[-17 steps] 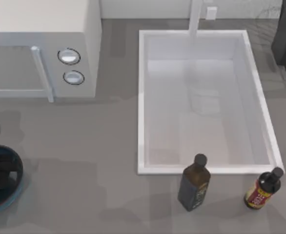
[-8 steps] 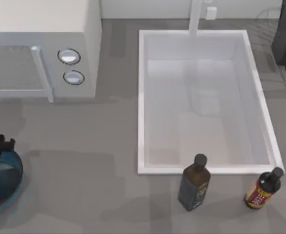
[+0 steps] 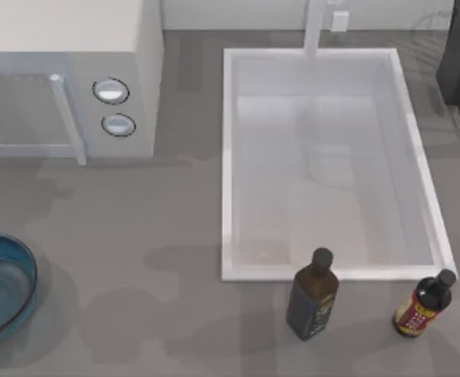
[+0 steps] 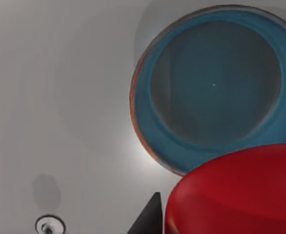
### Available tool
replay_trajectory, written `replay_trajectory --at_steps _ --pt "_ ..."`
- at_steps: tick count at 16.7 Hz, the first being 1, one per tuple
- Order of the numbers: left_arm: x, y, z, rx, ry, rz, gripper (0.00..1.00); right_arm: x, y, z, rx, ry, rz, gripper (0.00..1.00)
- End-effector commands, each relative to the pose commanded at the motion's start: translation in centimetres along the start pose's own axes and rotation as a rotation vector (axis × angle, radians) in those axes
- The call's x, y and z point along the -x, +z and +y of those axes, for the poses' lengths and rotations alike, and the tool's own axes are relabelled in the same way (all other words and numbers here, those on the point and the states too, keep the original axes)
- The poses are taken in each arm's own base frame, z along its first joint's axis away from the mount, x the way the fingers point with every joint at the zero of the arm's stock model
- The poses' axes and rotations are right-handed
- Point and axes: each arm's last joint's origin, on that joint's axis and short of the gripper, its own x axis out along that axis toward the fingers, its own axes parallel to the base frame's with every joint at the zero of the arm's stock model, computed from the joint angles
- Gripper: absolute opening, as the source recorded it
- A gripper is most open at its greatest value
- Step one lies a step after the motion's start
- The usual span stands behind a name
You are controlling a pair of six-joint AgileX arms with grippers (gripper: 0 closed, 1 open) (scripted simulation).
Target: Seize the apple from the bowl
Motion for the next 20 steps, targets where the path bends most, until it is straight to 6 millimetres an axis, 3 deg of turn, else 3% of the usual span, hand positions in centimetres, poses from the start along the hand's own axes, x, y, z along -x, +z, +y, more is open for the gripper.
replay_trajectory --at_steps 3,5,11,13,16,20 --pt "4.4 -1.6 0.0 0.001 0.002 -0.022 0.00 0.0 0.0 0.0 0.000 0.000 0.000 1.00" --pt "5.9 -2.4 0.0 0.002 0.003 -0.034 0.00 0.0 0.0 0.0 0.000 0.000 0.000 1.00" --pt "6.1 -2.5 0.0 0.005 0.003 -0.034 0.00 0.0 0.0 0.0 0.000 0.000 0.000 1.00" --pt "5.8 -1.3 -0.8 0.005 -0.002 -0.032 0.00 0.0 0.0 0.0 0.000 0.000 0.000 1.00" --pt "3.9 2.4 -4.6 0.005 -0.015 -0.012 0.00 0.0 0.0 0.0 0.000 0.000 0.000 1.00" --pt "-0.2 6.5 -13.9 0.002 -0.029 0.016 0.00 0.0 0.0 0.0 0.000 0.000 0.000 1.00"
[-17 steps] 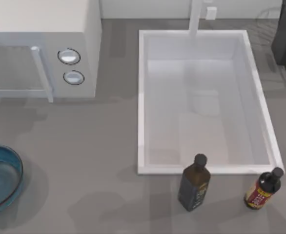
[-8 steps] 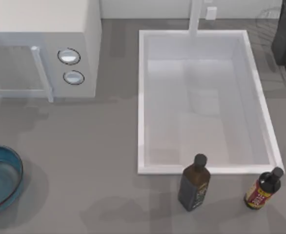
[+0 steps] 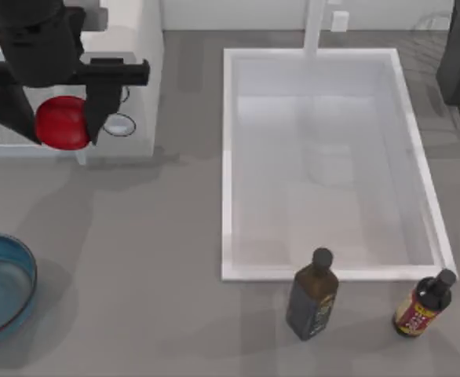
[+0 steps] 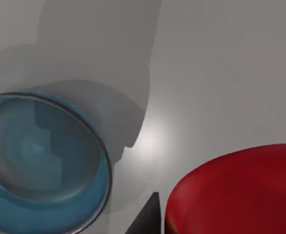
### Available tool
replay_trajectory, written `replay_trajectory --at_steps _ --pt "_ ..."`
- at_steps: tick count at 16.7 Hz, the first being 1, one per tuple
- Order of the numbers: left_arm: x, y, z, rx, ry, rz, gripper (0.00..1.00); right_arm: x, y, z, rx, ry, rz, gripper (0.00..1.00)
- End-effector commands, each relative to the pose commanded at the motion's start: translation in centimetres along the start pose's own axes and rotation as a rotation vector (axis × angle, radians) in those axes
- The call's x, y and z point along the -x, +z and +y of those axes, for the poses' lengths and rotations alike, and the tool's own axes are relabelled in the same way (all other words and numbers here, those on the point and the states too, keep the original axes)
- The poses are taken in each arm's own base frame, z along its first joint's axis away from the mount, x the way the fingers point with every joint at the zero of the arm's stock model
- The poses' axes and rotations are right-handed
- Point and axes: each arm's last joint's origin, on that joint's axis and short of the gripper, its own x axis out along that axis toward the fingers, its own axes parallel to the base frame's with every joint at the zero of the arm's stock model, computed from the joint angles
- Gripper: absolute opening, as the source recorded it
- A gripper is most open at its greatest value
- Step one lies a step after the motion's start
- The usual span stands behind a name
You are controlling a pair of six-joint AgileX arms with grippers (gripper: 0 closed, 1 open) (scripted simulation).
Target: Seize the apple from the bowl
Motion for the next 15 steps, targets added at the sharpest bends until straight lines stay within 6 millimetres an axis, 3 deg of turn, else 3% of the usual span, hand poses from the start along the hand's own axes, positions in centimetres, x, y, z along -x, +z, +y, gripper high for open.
replay_trajectory --at_steps 2,4,11,15 --pt "-2.1 0.8 -4.0 0.001 -0.004 0.007 0.00 0.0 0.0 0.0 0.000 0.000 0.000 1.00" --pt "-3.5 1.1 -6.4 0.001 -0.007 0.009 0.00 0.0 0.0 0.0 0.000 0.000 0.000 1.00" --pt "-4.2 1.2 -6.7 0.002 -0.006 0.013 0.00 0.0 0.0 0.0 0.000 0.000 0.000 1.00" --pt "-8.1 1.6 -7.0 0.002 -0.007 0.010 0.00 0.0 0.0 0.0 0.000 0.000 0.000 1.00"
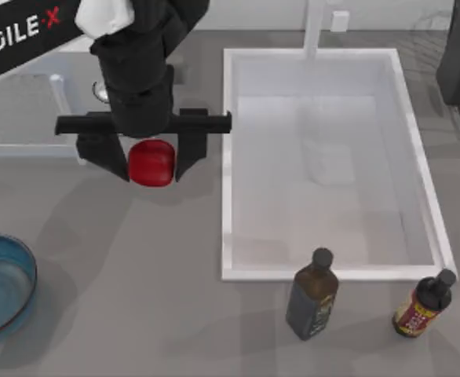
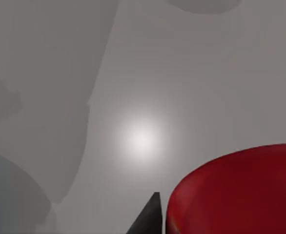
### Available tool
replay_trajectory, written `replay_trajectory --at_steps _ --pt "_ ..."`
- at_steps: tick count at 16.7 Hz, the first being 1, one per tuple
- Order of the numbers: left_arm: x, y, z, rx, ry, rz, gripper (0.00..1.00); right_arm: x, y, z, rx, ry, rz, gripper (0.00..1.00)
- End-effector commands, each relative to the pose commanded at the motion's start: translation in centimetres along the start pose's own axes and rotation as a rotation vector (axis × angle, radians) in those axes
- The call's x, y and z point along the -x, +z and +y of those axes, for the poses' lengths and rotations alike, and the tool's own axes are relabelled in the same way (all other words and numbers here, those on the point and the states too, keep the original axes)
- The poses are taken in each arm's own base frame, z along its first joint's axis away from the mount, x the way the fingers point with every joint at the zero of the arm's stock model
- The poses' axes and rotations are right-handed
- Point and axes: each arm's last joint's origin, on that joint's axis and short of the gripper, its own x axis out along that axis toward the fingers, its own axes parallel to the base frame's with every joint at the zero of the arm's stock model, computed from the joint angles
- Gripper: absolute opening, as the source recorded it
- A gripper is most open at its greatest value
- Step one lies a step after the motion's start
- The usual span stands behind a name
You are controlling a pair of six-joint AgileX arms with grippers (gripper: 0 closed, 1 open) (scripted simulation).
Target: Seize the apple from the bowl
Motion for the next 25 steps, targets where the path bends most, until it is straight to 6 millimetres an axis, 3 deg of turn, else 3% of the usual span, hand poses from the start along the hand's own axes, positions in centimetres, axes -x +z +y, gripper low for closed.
replay_trajectory --at_steps 5,10,23,25 --pt "-5.9 -0.3 0.1 0.000 -0.003 -0.005 0.00 0.0 0.0 0.0 0.000 0.000 0.000 1.00" --pt "-6.6 -0.4 0.1 0.000 -0.001 -0.002 0.00 0.0 0.0 0.0 0.000 0.000 0.000 1.00" --pt "-6.6 -0.4 0.1 0.000 -0.001 -0.002 0.98 0.0 0.0 0.0 0.000 0.000 0.000 1.00" --pt "-6.6 -0.4 0.1 0.000 -0.001 -0.002 1.00 0.0 0.0 0.0 0.000 0.000 0.000 1.00"
